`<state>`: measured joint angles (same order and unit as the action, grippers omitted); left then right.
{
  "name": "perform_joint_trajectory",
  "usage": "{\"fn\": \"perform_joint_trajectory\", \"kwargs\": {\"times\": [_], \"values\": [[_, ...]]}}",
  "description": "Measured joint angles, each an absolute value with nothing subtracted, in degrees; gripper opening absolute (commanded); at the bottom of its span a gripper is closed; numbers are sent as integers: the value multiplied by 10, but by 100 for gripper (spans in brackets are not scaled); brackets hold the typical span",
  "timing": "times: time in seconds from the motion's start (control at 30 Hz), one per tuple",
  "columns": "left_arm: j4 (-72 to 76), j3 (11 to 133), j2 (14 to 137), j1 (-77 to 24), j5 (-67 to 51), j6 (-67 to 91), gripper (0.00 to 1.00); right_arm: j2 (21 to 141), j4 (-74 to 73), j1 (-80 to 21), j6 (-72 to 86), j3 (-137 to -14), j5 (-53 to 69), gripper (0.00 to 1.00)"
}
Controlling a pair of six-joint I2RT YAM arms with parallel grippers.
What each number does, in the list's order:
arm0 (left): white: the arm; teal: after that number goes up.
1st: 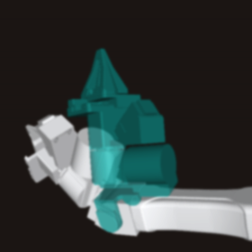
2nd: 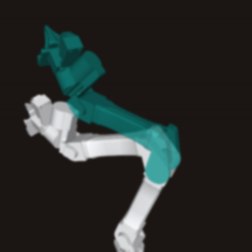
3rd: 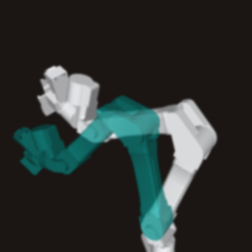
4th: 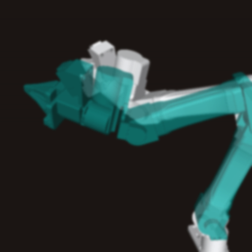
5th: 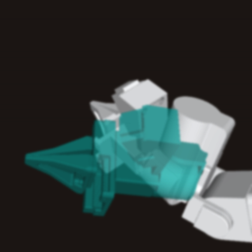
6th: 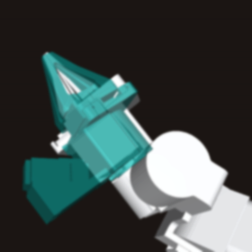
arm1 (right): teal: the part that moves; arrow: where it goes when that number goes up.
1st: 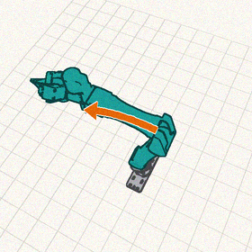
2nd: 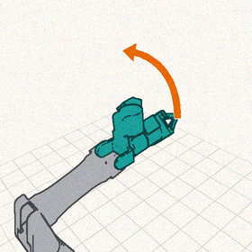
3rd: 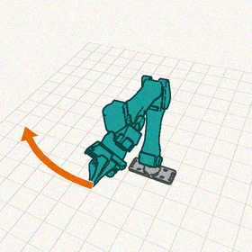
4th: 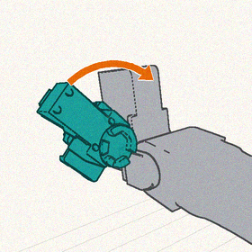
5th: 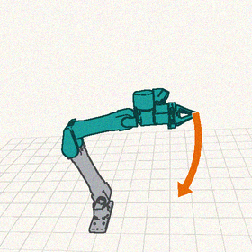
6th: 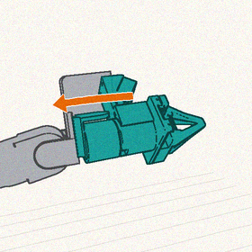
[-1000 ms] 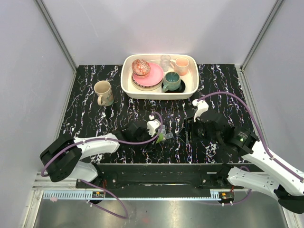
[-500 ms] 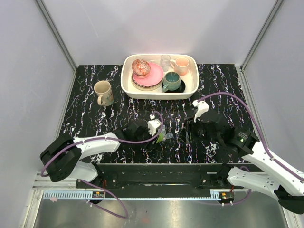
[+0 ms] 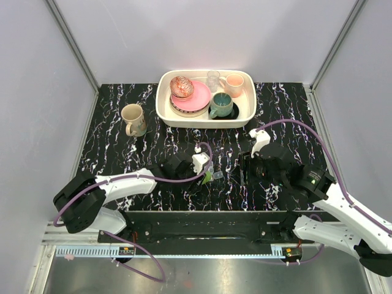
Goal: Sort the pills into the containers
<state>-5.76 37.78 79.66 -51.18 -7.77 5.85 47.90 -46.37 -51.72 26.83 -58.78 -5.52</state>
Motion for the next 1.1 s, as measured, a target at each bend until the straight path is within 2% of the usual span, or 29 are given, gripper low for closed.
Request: {"fn": "perform_joint_trajectory", "kwargs": {"times": [1.1], "values": [[-149, 441, 824, -512, -71, 58, 0, 461, -464, -517, 269, -581, -56, 0]]}}
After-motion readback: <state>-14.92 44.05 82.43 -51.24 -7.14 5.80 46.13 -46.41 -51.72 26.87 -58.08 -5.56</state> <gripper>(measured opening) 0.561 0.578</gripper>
